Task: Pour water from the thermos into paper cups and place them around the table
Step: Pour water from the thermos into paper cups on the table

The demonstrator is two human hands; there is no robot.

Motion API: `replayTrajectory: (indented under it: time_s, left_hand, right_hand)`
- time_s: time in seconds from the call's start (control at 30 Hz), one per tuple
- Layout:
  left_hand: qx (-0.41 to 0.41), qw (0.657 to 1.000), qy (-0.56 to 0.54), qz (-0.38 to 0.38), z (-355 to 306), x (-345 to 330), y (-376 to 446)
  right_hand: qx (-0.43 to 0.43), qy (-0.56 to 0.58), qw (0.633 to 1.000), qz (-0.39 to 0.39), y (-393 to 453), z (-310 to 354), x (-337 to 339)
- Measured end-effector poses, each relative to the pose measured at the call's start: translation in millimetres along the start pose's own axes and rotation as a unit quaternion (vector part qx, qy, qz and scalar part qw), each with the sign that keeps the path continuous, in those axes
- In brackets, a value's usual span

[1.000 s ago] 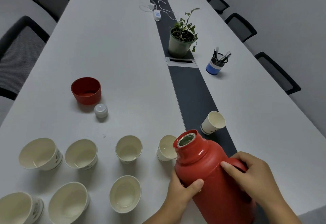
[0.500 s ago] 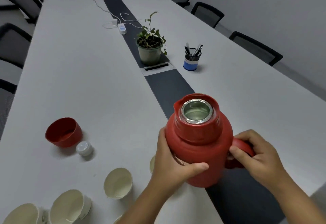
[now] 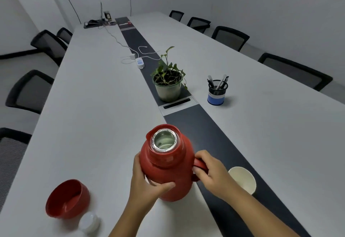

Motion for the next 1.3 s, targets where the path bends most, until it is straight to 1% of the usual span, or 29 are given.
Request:
replayTrajectory:
  time_s: [0.1,0.27,0.43,0.53,0.6,0.63,0.7,0.73,0.77,0.8,0.83,0.9,0.97,1.03,1.13,1.3]
  left_hand:
    - [0.026,1.0,0.004,-0.01,25.5,12.5,11.8]
    - [0.043,0.998,0.027,-0.029,51.5,31.5,18.6]
    - [0.062,0.994,0.057,-0.062,57.6,37.0,12.1]
    - [0.073,0.989,0.066,-0.11,57.8,25.6,-5.3]
    - [0.082,0.984,0.077,-0.14,58.7,16.9,-20.3]
    - [0.087,0.981,0.085,-0.151,59.5,13.6,-26.6]
    - [0.096,0.977,0.099,-0.165,60.0,9.9,-33.8]
    - [0.098,0.975,0.106,-0.169,58.3,8.6,-34.3]
    - [0.095,0.974,0.113,-0.173,55.8,7.4,-33.1]
    - [0.088,0.973,0.119,-0.178,52.5,6.0,-29.9]
    - [0.081,0.972,0.121,-0.183,49.2,4.8,-25.5]
    - [0.077,0.97,0.121,-0.198,44.4,2.2,-15.9]
    - [0.08,0.965,0.121,-0.218,43.8,0.8,-8.6]
    - [0.084,0.961,0.12,-0.234,45.2,-0.3,-5.8]
    - [0.09,0.958,0.125,-0.24,47.4,1.1,-5.3]
    - [0.08,0.961,0.136,-0.229,42.0,1.1,-3.7]
  right_hand:
    - [-0.003,-0.009,1.0,-0.011,23.5,-14.9,-16.3]
    - [0.024,-0.002,1.0,-0.011,48.8,-26.1,-38.8]
    - [0.026,0.001,0.999,0.018,59.5,-27.4,-45.1]
    - [0.022,-0.03,0.999,0.037,48.1,-29.3,-40.0]
    - [0.016,-0.051,0.999,-0.005,23.9,-33.8,-27.1]
    - [0.01,-0.055,0.997,-0.049,7.2,-37.1,-16.9]
    - [-0.007,-0.06,0.984,-0.168,-32.3,-50.9,7.9]
    - [-0.027,-0.057,0.973,-0.224,-52.6,-62.6,19.6]
    - [-0.063,-0.04,0.963,-0.26,-71.0,-76.7,28.7]
    - [-0.104,-0.006,0.956,-0.275,-85.2,-91.8,34.4]
    - [-0.143,0.039,0.952,-0.269,-95.6,-107.3,35.6]
    - [-0.194,0.124,0.947,-0.226,-106.0,-133.6,26.3]
    - [-0.208,0.177,0.944,-0.188,-107.0,-152.3,11.7]
    - [-0.214,0.199,0.94,-0.177,-102.1,-167.2,-0.1]
    - [-0.22,0.207,0.936,-0.183,-87.9,-177.0,-8.8]
    - [-0.191,0.209,0.93,-0.236,-74.8,-166.8,-3.5]
Point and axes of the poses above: each hand's wrist, its own y-axis towards the middle knuckle, its own x-axis out of the back of the hand, z = x × y, the point moved 5 cm from there along y, towards the middle knuckle, and after that the axes turned 9 degrees about z, right-handed, at the moved point
